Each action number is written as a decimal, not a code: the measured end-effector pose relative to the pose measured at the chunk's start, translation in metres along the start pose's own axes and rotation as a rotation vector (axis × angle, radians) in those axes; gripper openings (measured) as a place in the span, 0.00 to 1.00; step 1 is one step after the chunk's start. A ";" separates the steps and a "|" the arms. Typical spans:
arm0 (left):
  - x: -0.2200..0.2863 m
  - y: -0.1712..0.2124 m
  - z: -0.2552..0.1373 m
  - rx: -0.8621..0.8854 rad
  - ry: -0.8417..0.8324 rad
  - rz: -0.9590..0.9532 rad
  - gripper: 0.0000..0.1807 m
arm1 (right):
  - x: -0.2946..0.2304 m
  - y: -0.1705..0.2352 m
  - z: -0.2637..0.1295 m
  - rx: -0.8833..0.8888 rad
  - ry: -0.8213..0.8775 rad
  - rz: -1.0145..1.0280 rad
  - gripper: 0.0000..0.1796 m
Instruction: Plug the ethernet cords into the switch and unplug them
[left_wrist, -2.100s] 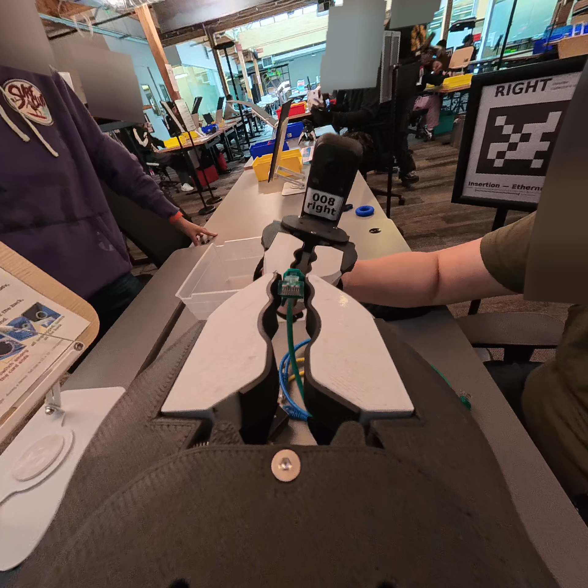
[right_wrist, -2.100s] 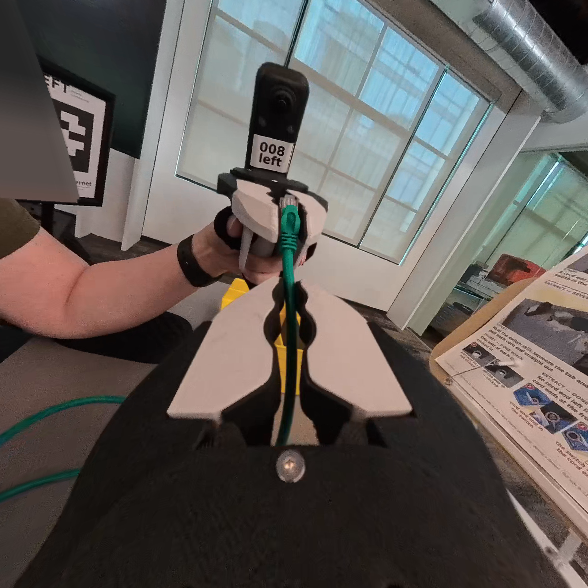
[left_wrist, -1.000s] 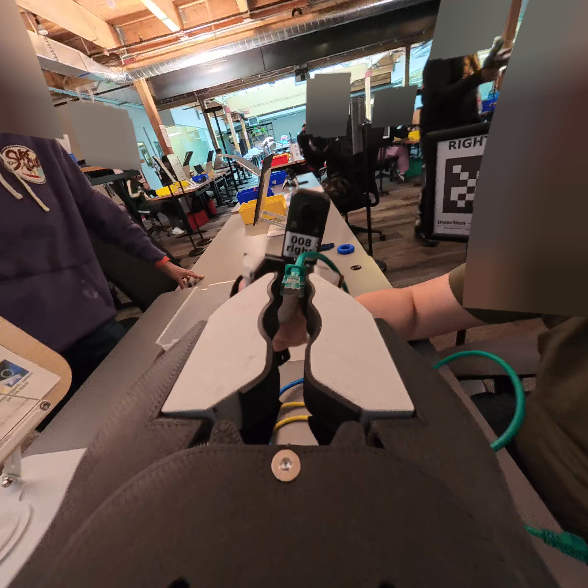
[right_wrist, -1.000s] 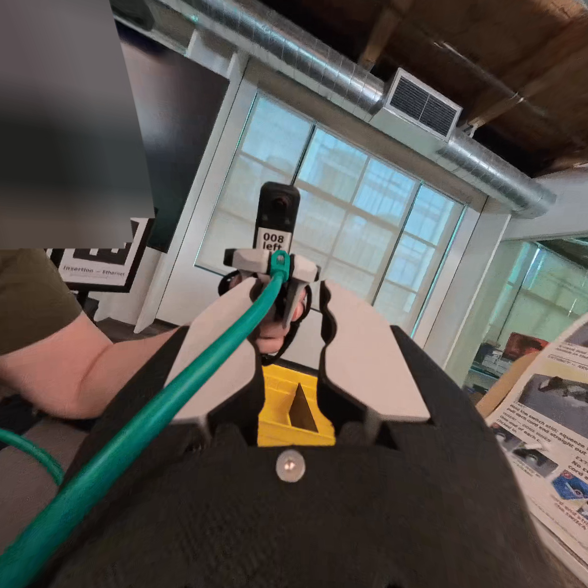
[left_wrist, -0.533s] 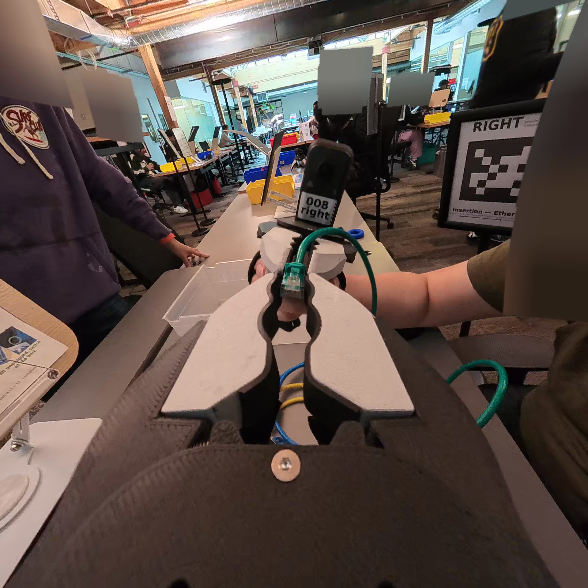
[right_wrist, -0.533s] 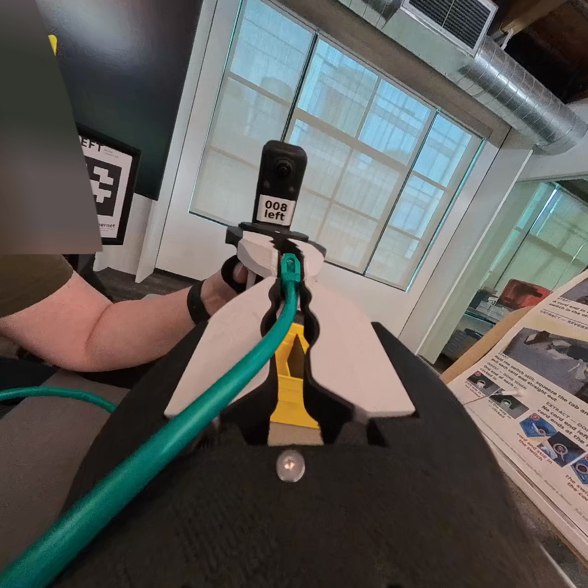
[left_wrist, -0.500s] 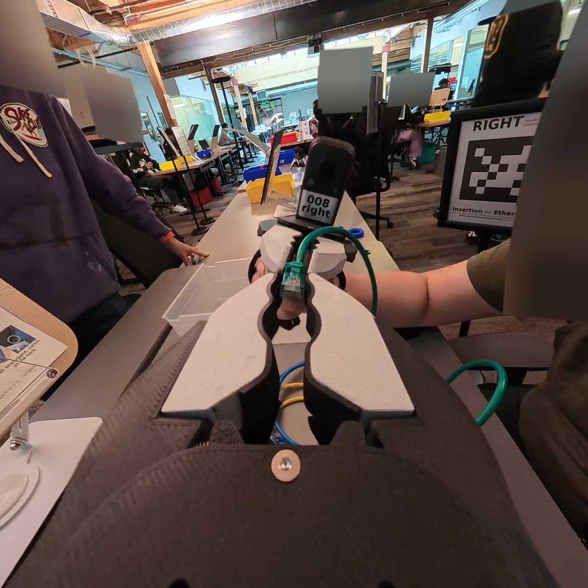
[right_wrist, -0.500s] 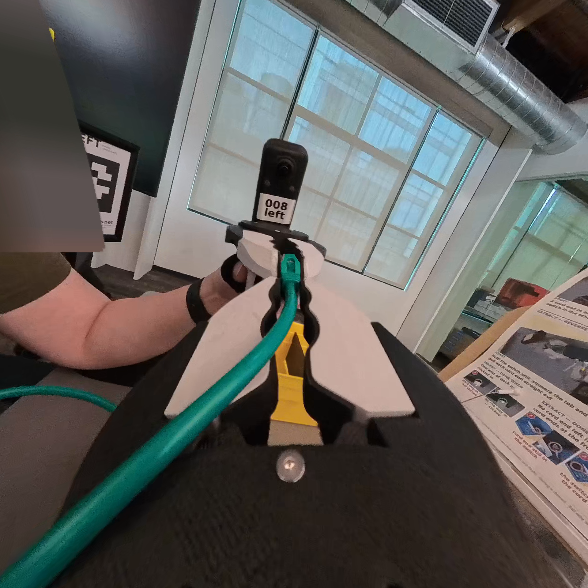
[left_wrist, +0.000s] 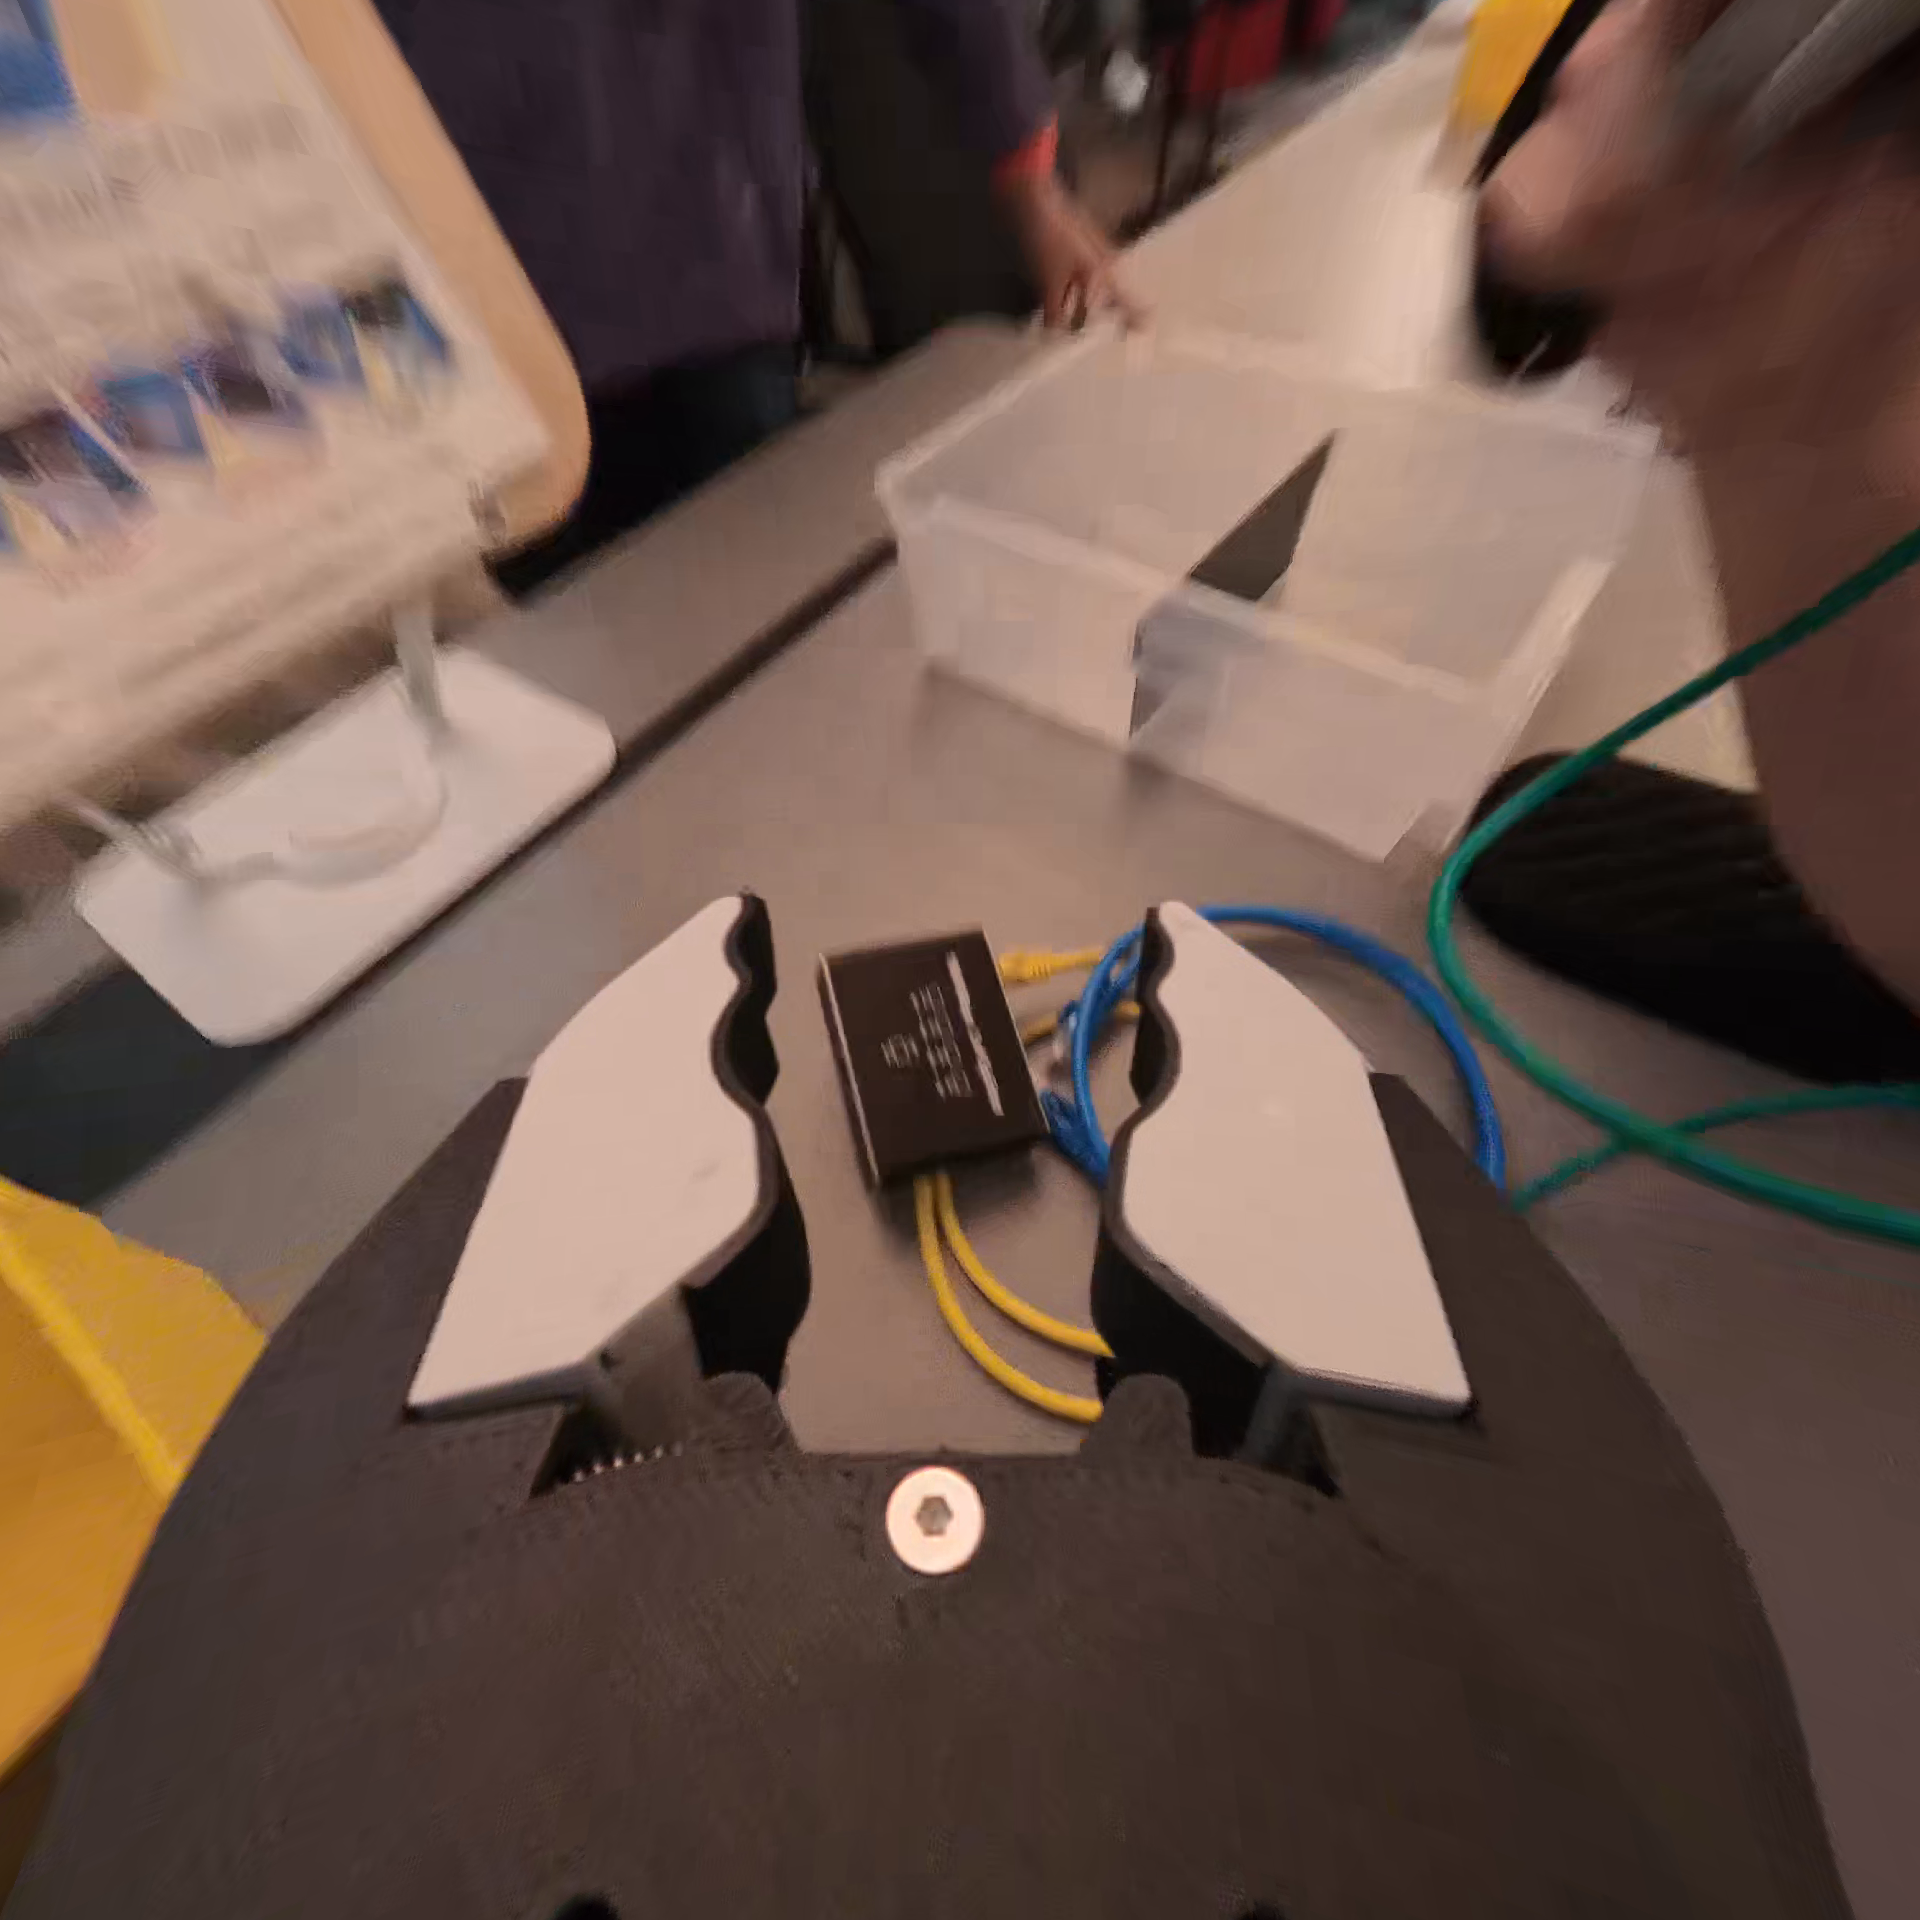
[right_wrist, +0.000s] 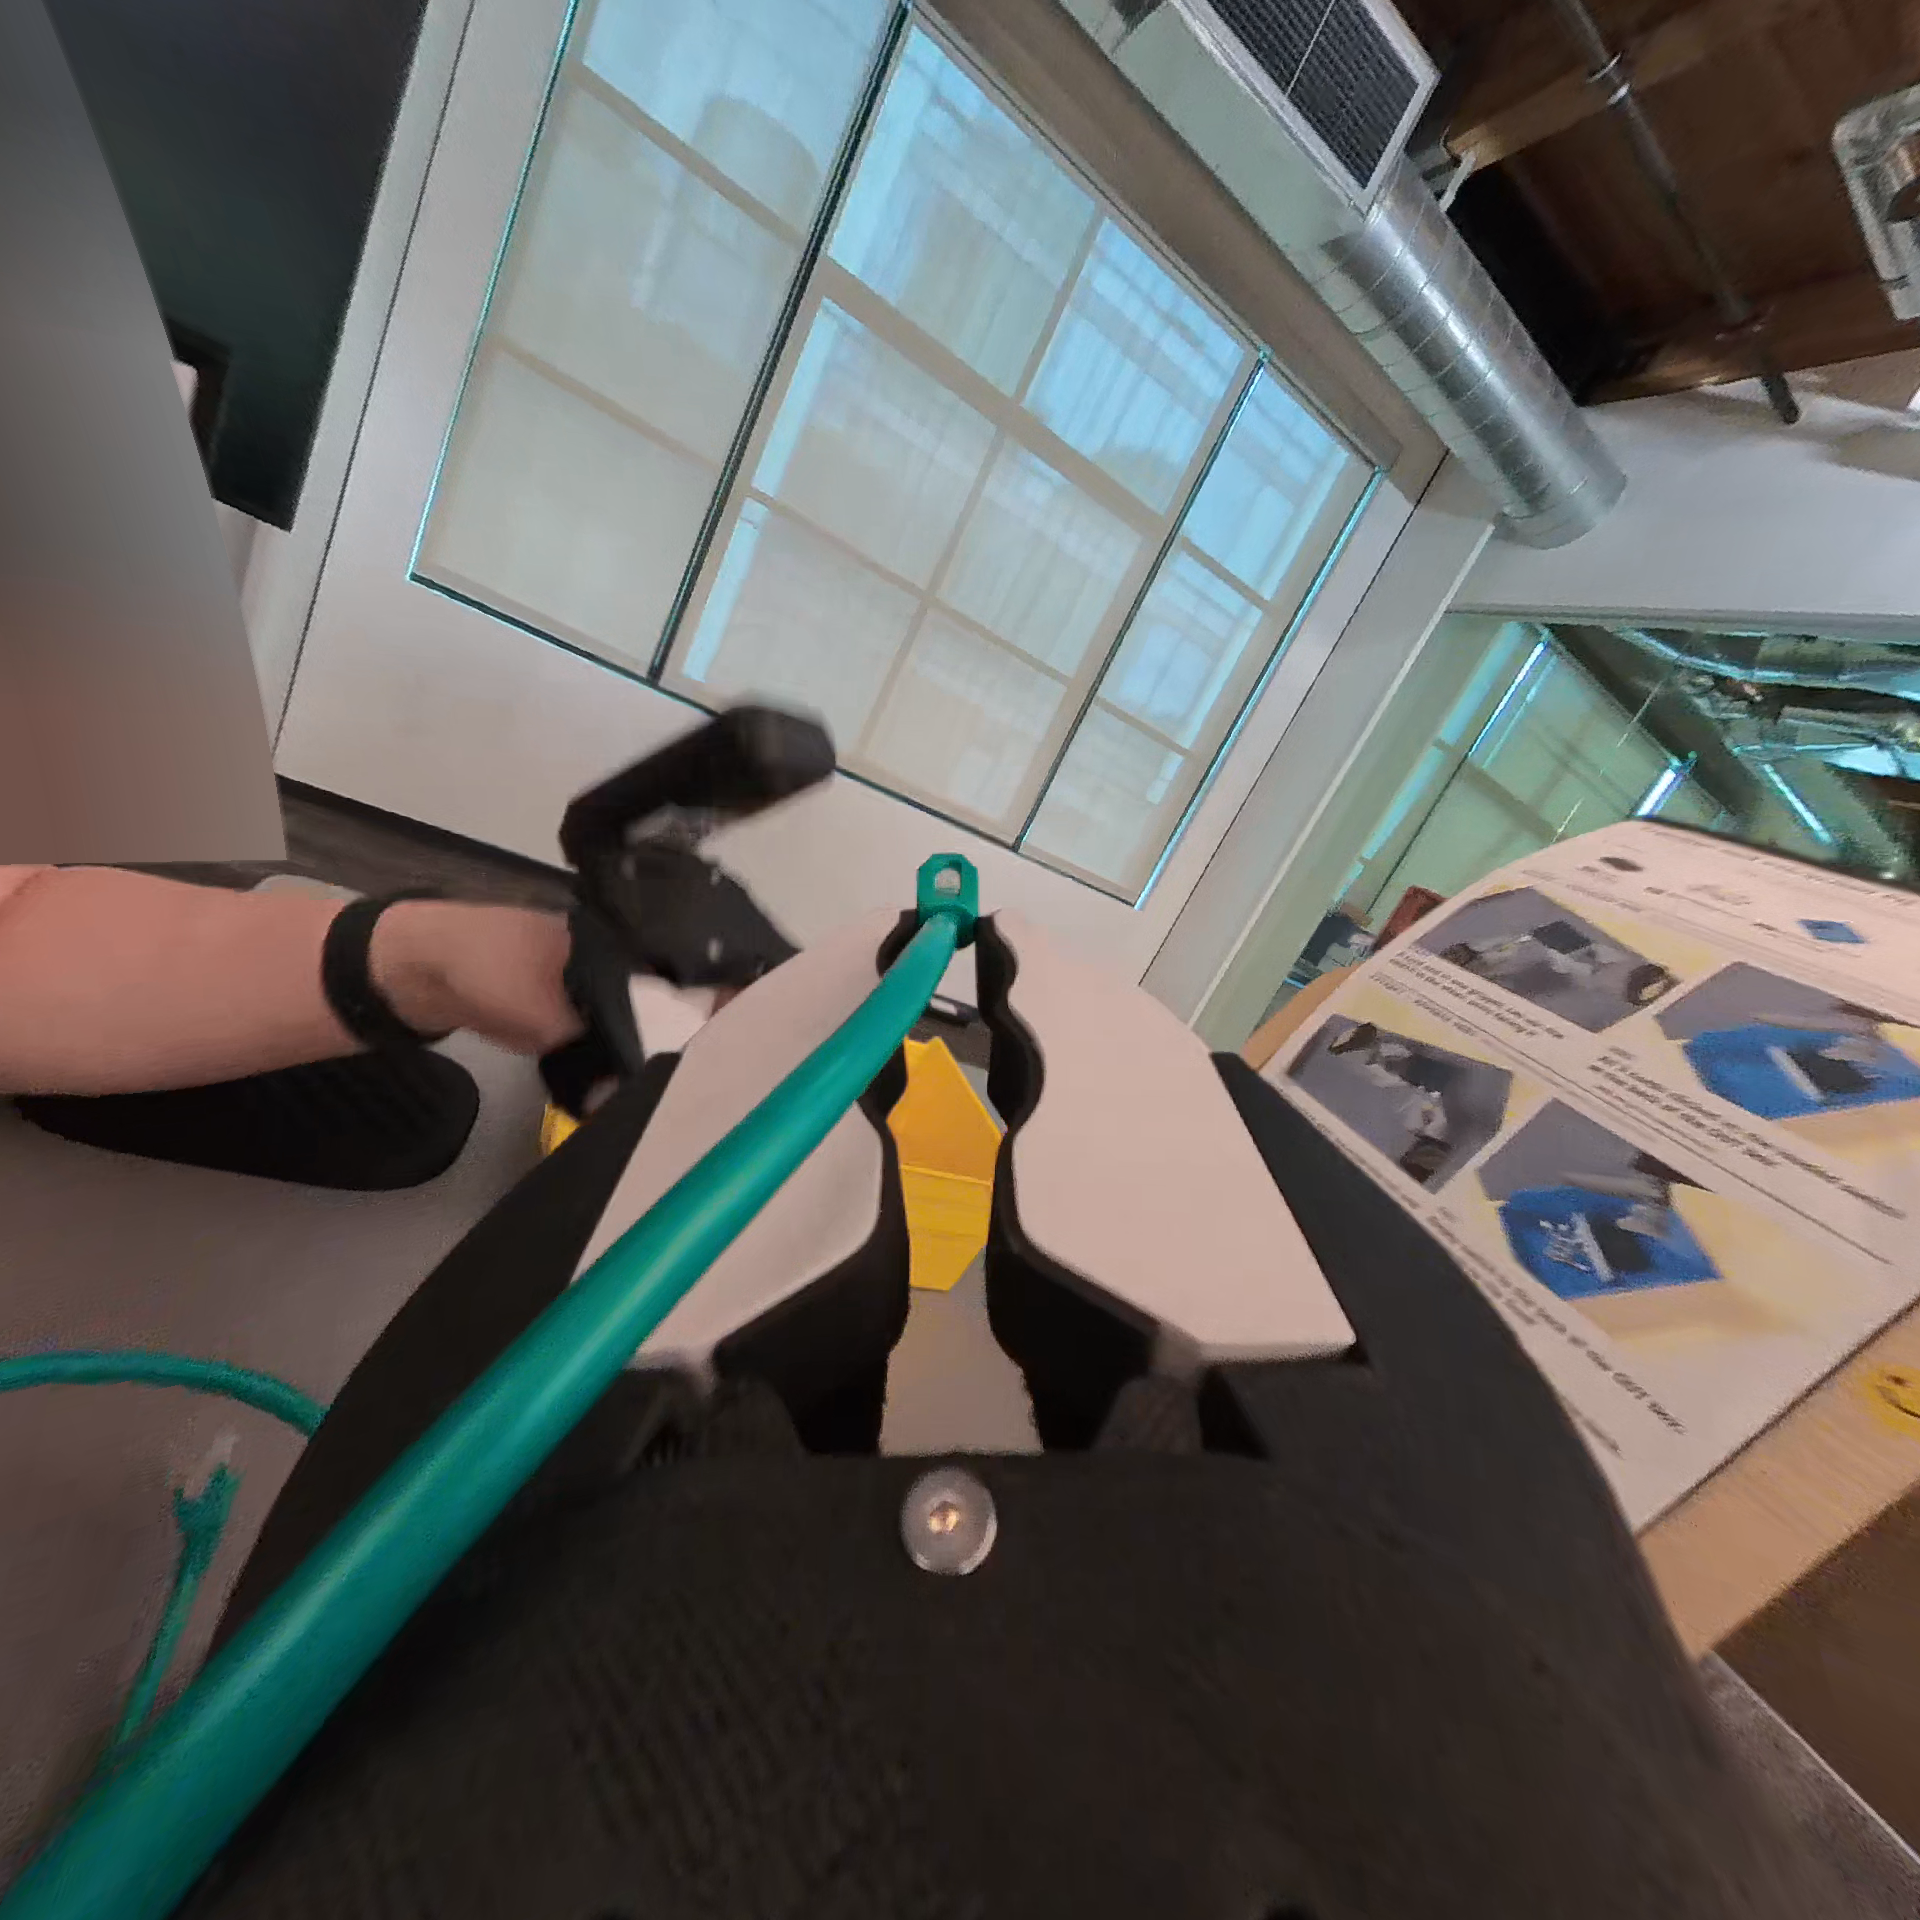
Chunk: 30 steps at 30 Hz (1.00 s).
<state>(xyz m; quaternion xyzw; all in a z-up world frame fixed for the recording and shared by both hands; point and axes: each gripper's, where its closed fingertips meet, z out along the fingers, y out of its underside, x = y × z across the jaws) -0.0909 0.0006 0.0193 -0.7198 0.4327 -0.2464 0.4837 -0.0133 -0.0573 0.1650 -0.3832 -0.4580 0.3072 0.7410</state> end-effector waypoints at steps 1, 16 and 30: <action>0.004 0.018 0.014 -0.061 0.017 -0.051 0.37 | 0.002 -0.004 -0.006 0.007 -0.004 0.001 0.06; -0.007 0.145 0.082 -0.331 -0.112 -0.096 0.49 | 0.002 -0.037 -0.038 0.014 -0.008 -0.080 0.06; -0.006 0.148 0.080 -0.409 -0.284 -0.302 0.43 | 0.006 -0.014 -0.033 -0.152 0.050 -0.116 0.06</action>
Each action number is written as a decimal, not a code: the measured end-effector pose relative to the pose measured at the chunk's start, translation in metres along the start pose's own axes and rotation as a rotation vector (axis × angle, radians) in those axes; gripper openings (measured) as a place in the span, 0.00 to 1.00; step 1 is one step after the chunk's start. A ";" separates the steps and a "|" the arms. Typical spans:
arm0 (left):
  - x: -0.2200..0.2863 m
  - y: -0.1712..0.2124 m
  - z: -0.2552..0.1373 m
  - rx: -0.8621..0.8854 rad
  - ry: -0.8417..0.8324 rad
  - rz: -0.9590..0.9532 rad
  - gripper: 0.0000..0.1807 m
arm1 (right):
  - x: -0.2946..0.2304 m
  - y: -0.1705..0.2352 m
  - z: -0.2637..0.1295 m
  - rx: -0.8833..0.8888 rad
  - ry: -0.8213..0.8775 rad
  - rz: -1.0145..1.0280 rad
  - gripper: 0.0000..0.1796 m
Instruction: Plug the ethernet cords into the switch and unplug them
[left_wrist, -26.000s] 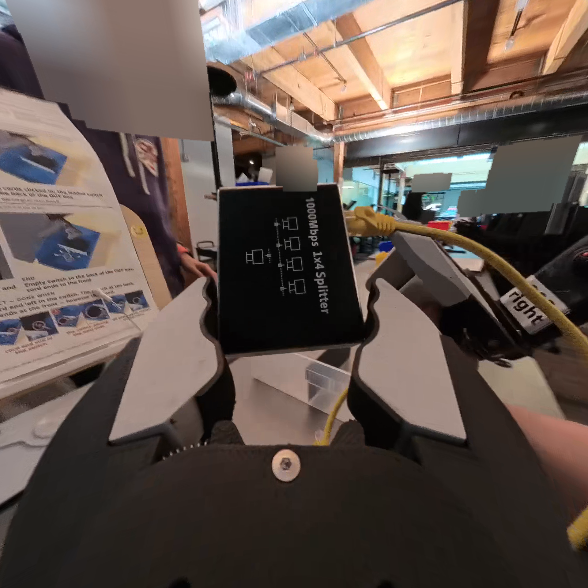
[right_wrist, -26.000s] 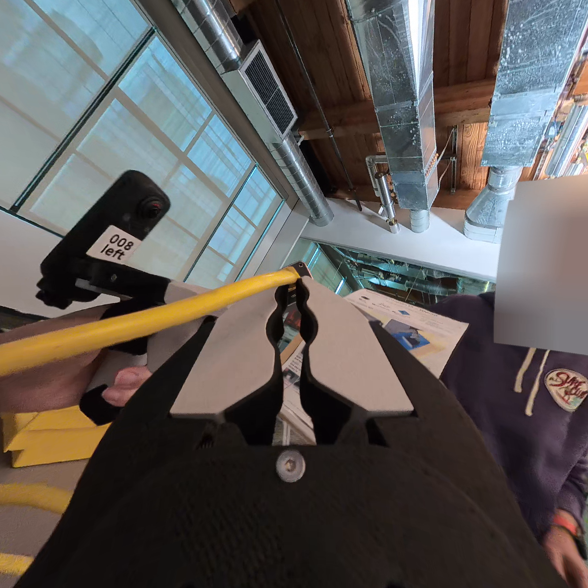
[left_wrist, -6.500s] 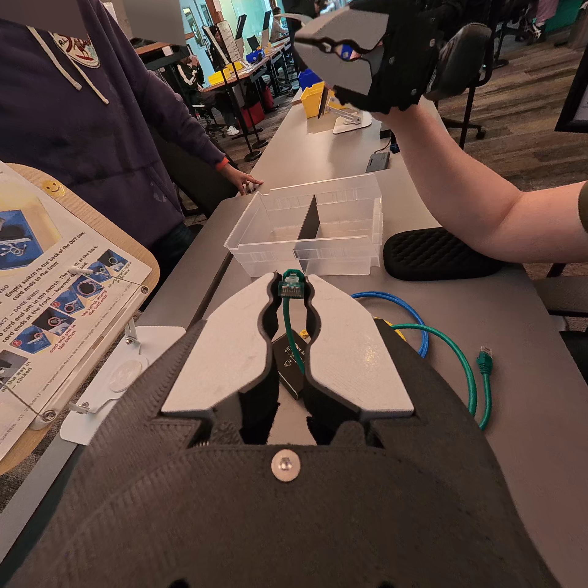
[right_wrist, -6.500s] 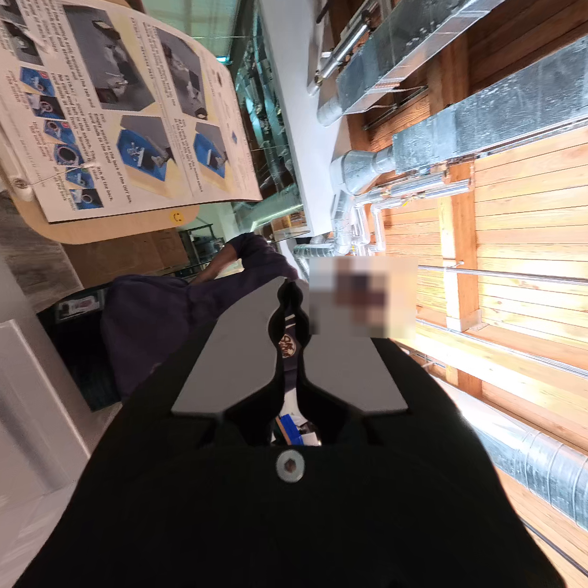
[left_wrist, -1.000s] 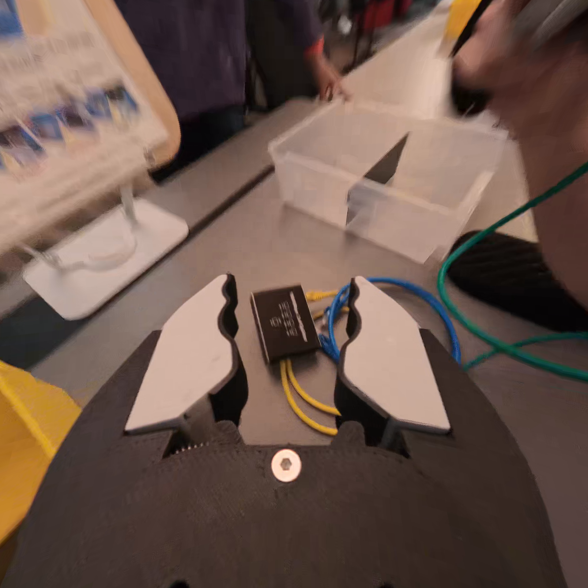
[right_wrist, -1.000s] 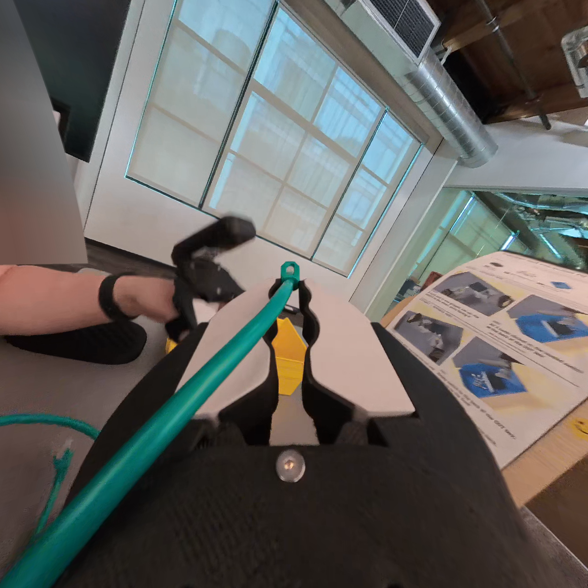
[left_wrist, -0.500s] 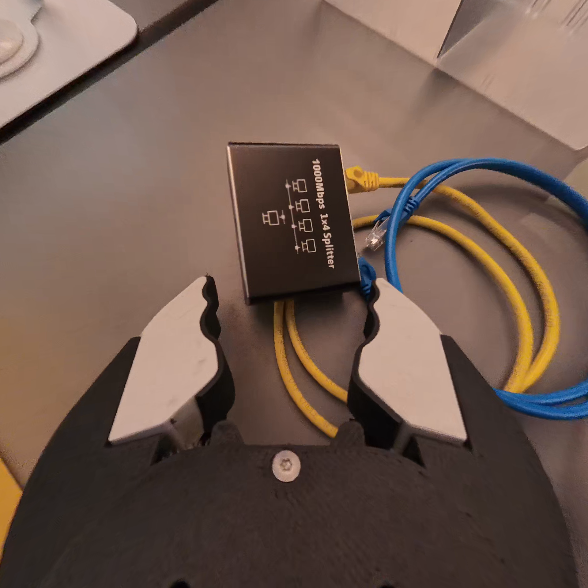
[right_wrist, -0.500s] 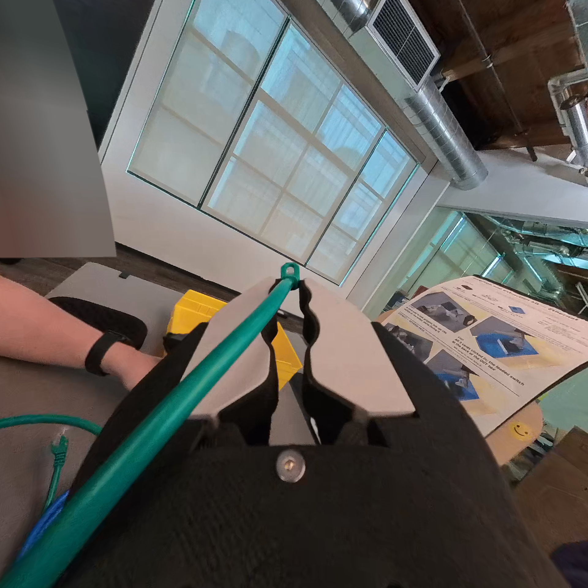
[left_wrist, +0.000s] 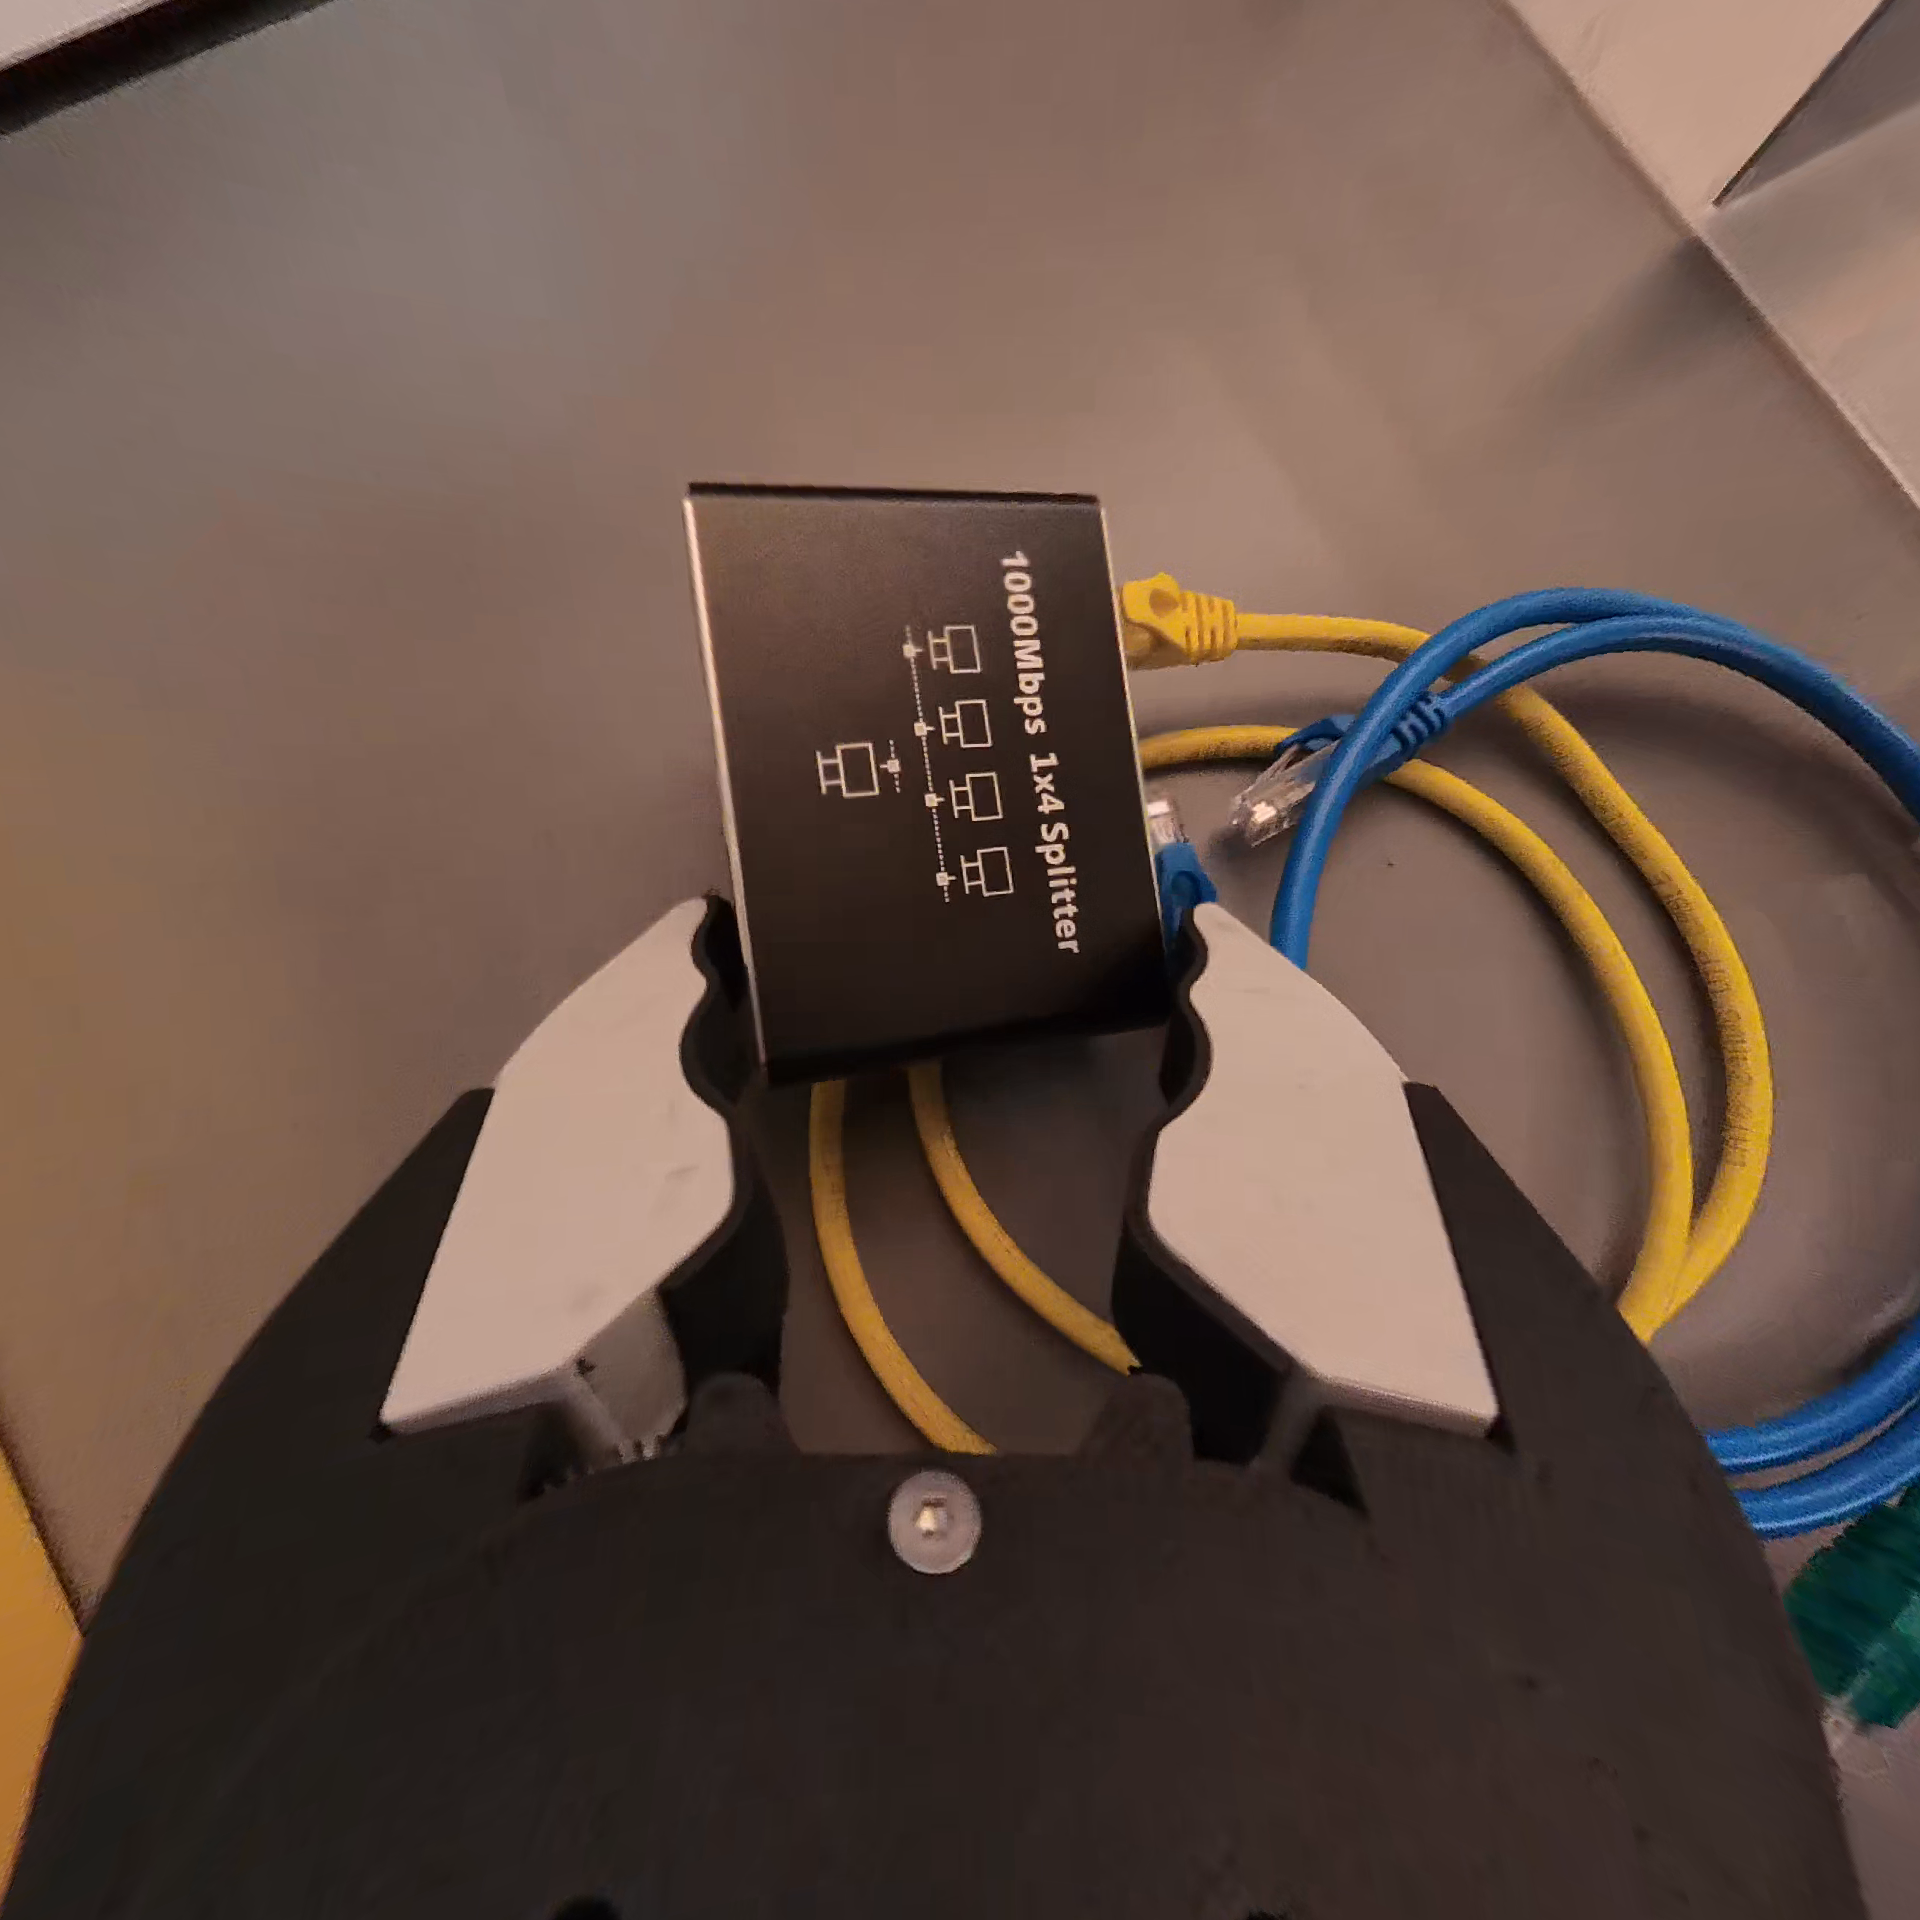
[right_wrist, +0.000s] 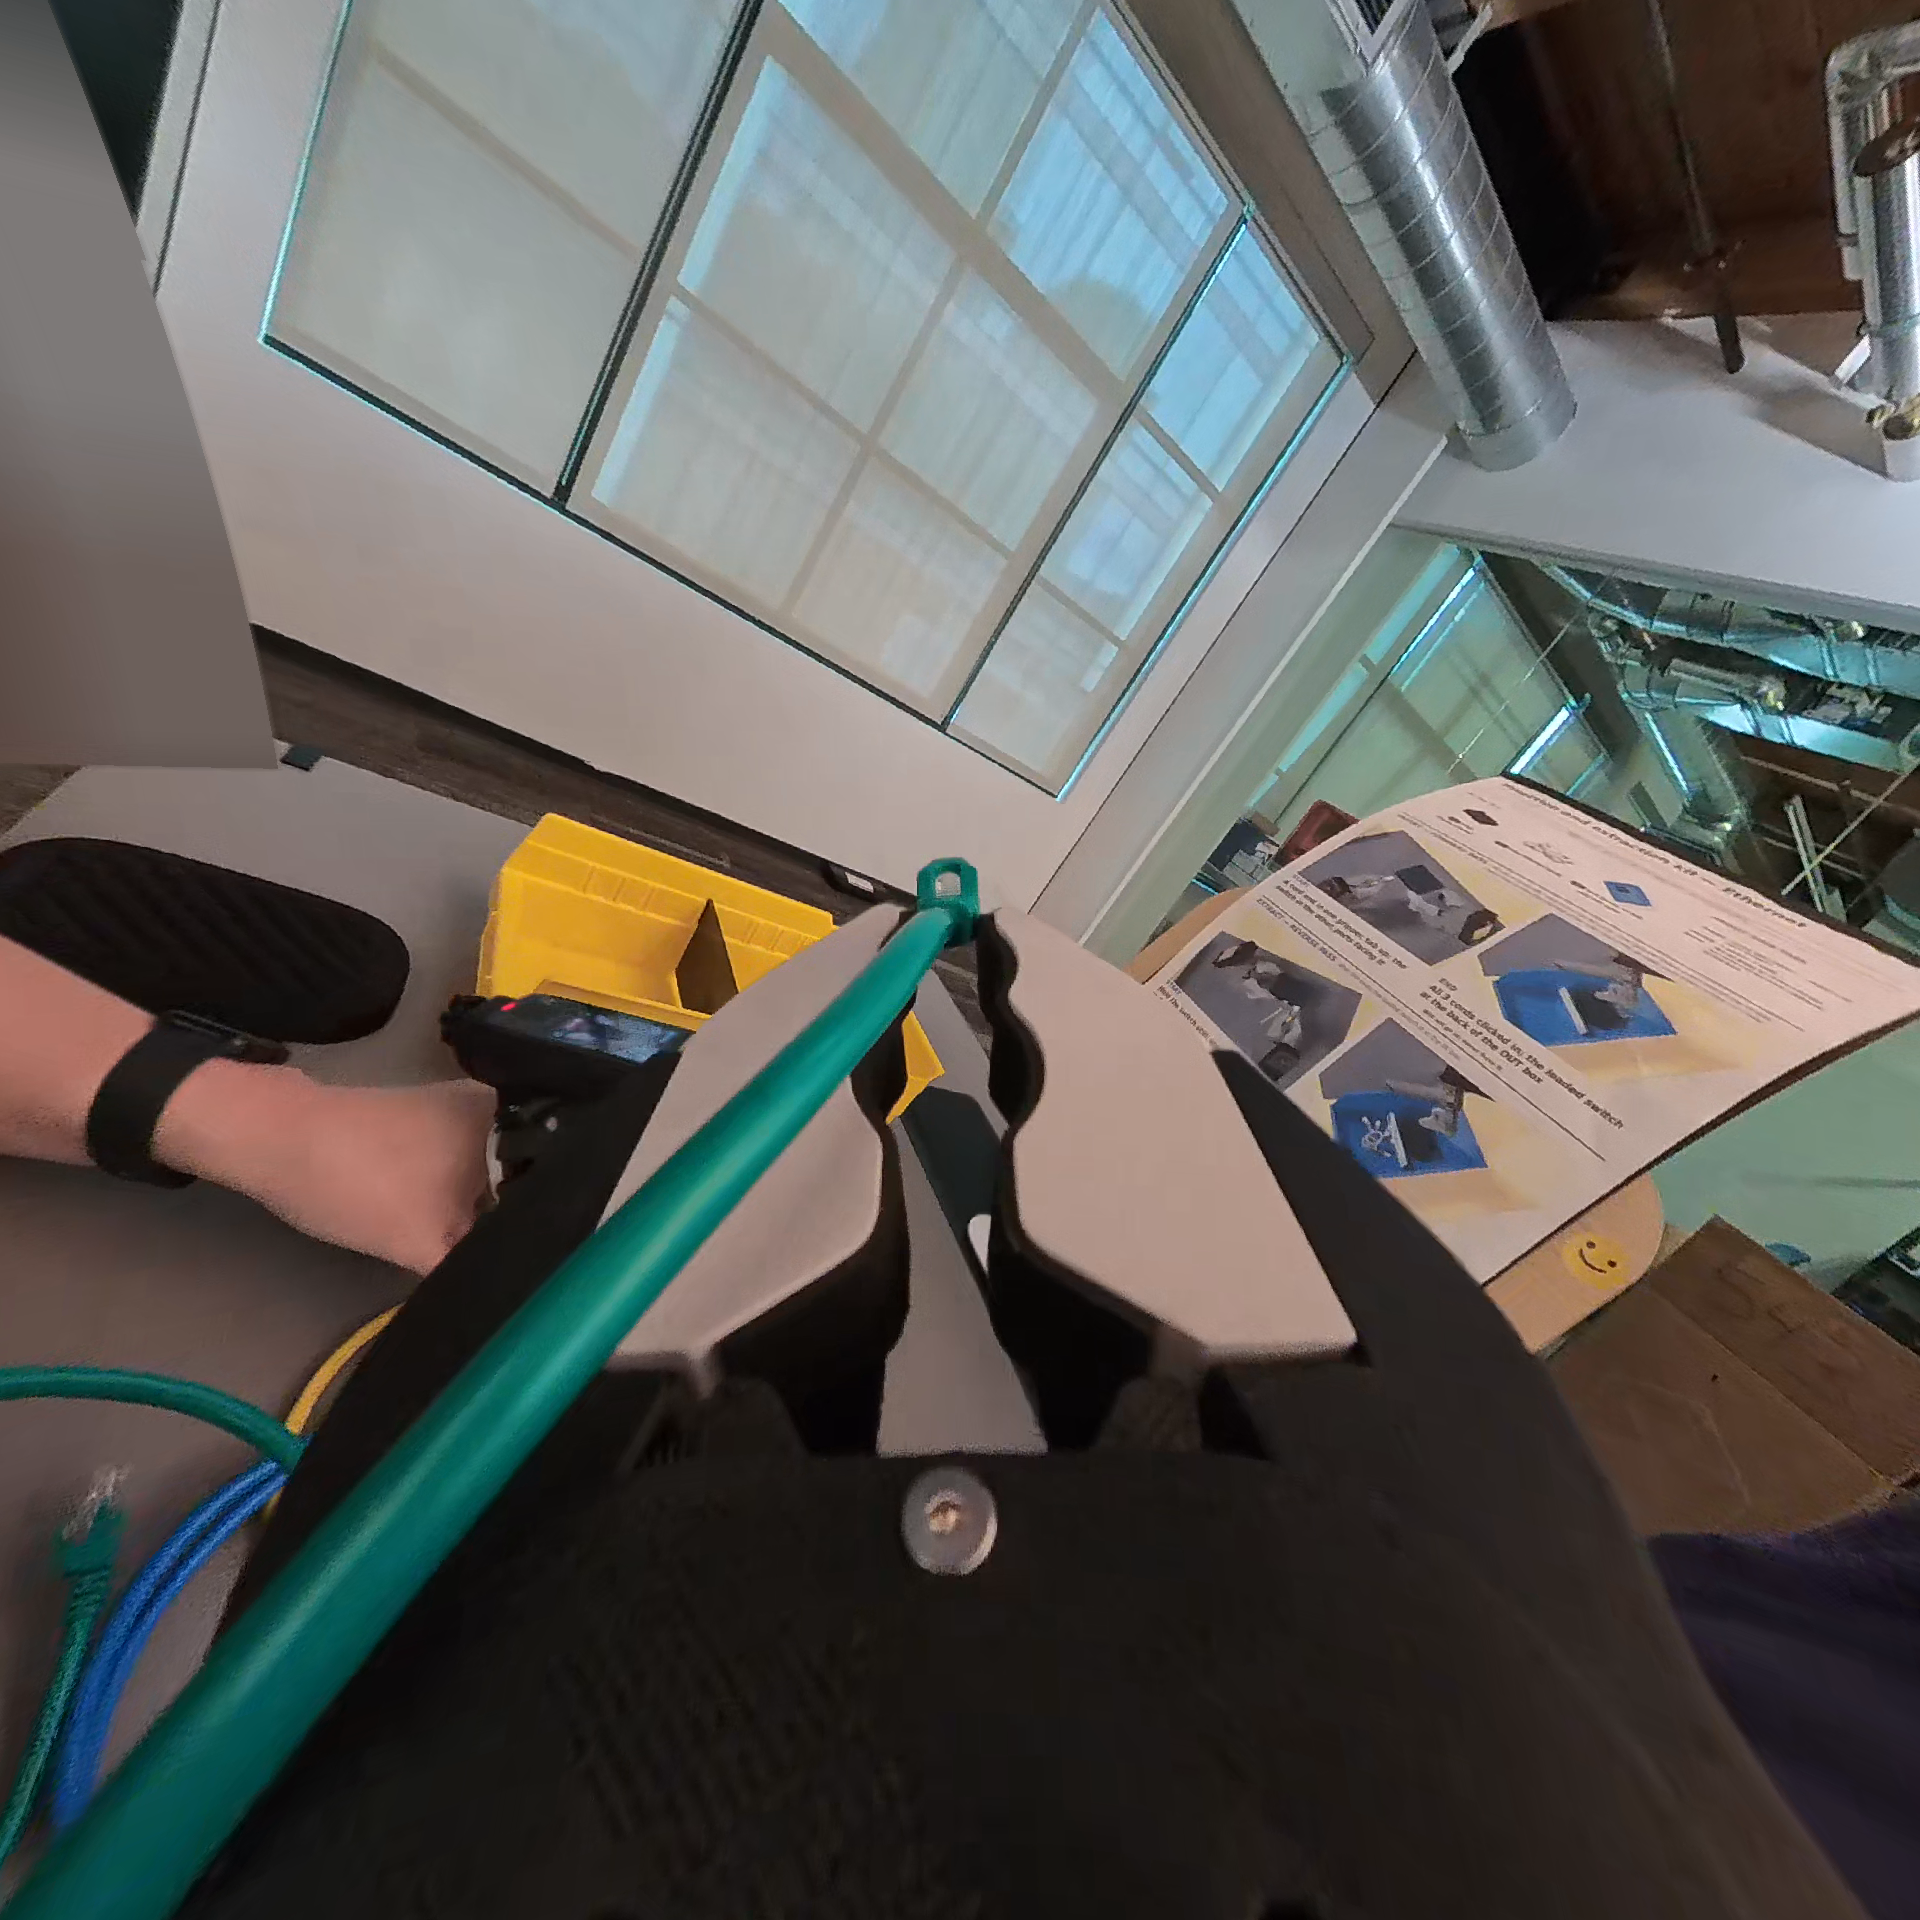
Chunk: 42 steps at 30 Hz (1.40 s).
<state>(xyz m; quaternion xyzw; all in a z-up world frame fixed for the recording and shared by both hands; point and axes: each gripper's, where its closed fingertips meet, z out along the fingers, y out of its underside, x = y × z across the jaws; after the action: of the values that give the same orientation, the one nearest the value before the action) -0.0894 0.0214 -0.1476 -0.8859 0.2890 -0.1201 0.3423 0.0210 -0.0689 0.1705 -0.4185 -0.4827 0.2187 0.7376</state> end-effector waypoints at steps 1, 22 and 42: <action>0.001 -0.001 -0.002 0.023 -0.006 -0.003 0.43 | -0.001 0.001 0.000 -0.009 0.001 0.003 0.06; 0.011 -0.003 -0.008 0.035 0.263 -0.140 0.43 | -0.046 0.053 -0.016 -0.265 0.137 0.139 0.06; -0.001 -0.091 -0.112 0.463 0.148 -0.017 0.44 | -0.061 0.069 -0.020 -0.209 0.186 0.369 0.06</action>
<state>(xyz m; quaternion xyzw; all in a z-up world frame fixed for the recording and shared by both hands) -0.0972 0.0166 -0.0035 -0.7750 0.2705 -0.2505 0.5133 0.0177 -0.0827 0.0777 -0.5922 -0.3481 0.2592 0.6789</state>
